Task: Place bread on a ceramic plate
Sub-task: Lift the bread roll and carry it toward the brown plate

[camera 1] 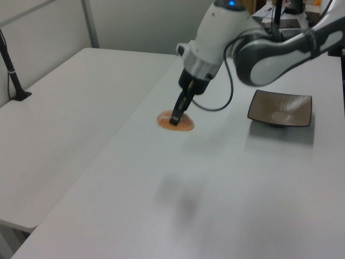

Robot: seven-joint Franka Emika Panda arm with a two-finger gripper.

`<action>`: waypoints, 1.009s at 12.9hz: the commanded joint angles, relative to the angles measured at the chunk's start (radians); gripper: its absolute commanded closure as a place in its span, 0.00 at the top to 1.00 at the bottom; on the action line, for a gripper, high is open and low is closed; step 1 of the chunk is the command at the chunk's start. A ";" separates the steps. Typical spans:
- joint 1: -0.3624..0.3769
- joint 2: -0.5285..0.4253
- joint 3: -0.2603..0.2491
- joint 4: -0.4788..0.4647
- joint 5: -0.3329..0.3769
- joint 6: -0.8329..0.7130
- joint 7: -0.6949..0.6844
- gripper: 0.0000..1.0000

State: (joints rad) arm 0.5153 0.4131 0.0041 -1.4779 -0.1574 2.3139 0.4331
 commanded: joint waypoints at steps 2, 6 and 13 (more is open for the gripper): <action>-0.084 -0.230 0.040 -0.168 0.071 -0.132 -0.014 0.19; -0.202 -0.350 0.039 -0.174 0.261 -0.394 -0.305 0.19; -0.382 -0.494 0.034 -0.382 0.294 -0.492 -0.577 0.19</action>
State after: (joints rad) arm 0.1875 0.0017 0.0294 -1.7369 0.1145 1.8223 -0.0682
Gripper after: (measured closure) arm 0.802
